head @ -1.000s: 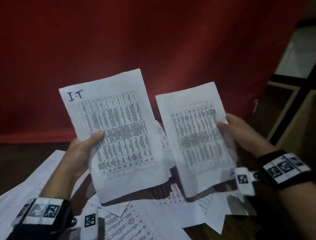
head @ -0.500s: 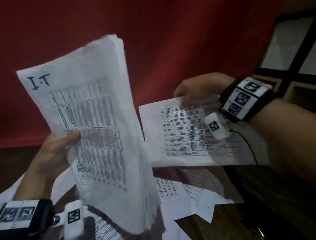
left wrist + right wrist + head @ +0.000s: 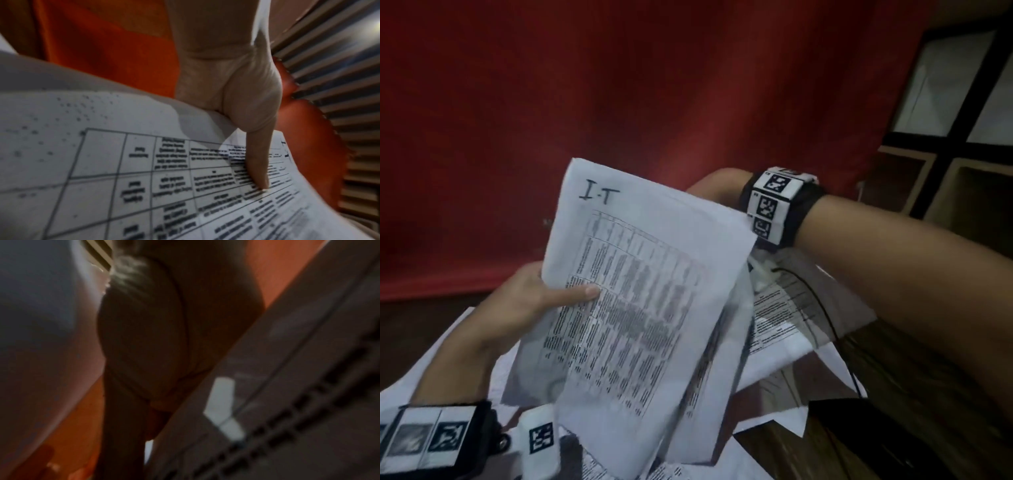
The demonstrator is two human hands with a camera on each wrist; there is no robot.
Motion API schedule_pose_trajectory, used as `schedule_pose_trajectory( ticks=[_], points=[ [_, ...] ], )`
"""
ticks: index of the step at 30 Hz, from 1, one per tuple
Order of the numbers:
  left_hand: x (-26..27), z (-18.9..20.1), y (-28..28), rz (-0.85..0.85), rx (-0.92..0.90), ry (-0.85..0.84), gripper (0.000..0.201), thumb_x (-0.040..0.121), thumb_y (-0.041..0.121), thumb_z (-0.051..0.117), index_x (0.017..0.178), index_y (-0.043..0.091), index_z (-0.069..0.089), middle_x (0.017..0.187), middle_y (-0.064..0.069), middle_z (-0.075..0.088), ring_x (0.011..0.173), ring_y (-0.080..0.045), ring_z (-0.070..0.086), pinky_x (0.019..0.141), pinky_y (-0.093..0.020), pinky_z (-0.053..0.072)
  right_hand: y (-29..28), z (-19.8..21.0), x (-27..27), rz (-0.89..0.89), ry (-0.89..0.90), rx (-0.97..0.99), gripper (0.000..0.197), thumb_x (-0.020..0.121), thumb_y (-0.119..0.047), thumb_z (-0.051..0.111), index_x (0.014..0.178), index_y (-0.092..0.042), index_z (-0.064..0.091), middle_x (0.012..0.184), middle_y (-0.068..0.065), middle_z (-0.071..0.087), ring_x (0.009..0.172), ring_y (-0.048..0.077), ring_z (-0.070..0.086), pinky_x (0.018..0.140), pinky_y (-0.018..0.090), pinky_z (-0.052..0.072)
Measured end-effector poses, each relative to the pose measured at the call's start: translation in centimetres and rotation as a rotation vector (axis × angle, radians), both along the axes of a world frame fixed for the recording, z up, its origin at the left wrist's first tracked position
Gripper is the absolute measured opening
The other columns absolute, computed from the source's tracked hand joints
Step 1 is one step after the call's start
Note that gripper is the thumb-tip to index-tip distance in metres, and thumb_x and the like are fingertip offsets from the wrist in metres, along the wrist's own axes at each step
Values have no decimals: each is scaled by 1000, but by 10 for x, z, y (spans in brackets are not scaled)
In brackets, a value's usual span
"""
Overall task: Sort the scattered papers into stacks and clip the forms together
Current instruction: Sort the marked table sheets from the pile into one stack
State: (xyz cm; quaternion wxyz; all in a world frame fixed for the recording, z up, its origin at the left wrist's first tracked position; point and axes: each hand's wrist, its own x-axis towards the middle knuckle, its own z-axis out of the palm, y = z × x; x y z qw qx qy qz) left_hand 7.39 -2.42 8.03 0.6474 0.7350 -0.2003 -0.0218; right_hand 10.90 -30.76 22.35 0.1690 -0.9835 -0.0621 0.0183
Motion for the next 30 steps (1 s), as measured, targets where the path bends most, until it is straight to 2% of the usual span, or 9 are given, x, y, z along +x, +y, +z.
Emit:
schedule_pose_trajectory(
  ticks=[3,6,9,13,17,19,23,27,30],
  points=[
    [-5,6,-3,43,105,-55,46,68,41,96,97,9,80,95,-11,81,88,-32,79,81,-53,63,5,-5,3,48,12,196,21,100,0,57,85,9,67,57,-2,67,54,7,62,52,15,48],
    [-16,13,-13,44,107,-102,39,71,28,86,105,16,74,95,8,81,85,-9,78,68,-20,60,15,-8,-3,134,42,228,41,102,4,50,65,-9,61,50,-8,55,47,2,50,44,6,36],
    [-20,13,-21,18,120,-76,29,72,22,78,100,16,78,98,8,82,91,-7,77,76,-24,56,18,-6,-19,305,149,421,70,99,9,50,37,-19,64,40,-10,55,37,-3,50,46,10,41],
    [-13,5,-24,25,136,-60,30,72,26,91,98,15,81,101,2,82,94,-11,78,83,-31,56,15,-7,-40,401,158,605,21,92,-1,64,77,-3,78,66,2,65,57,9,60,55,17,49],
    [-7,-1,-22,103,86,-92,18,78,15,84,96,18,81,97,7,82,86,-4,77,70,-16,56,23,26,-39,467,104,51,18,102,-5,58,91,-9,71,69,-12,68,53,-4,55,54,10,47],
    [-3,-5,-12,168,36,-99,15,78,15,80,92,20,84,96,6,82,84,-4,77,69,-18,58,0,41,-24,439,-71,-56,17,103,-24,63,97,-12,74,89,1,74,66,-3,57,63,11,46],
    [5,-17,16,284,-13,-97,27,74,29,86,99,19,81,100,7,82,91,-4,77,91,-34,53,-89,17,-7,22,-453,537,55,96,-58,58,118,-10,70,109,13,76,87,11,63,80,19,48],
    [14,-24,25,325,-118,-104,58,64,45,88,111,13,77,111,-5,81,105,-22,77,93,-42,55,-98,-75,-12,0,14,925,102,54,-95,63,128,-24,66,117,3,77,102,17,72,106,44,46],
    [20,-27,16,348,-170,-82,68,58,48,88,115,14,75,113,-4,80,107,-24,76,95,-44,55,-68,-127,-23,99,40,1213,131,34,-100,66,136,-19,58,125,5,73,108,19,71,108,43,45]
  ],
)
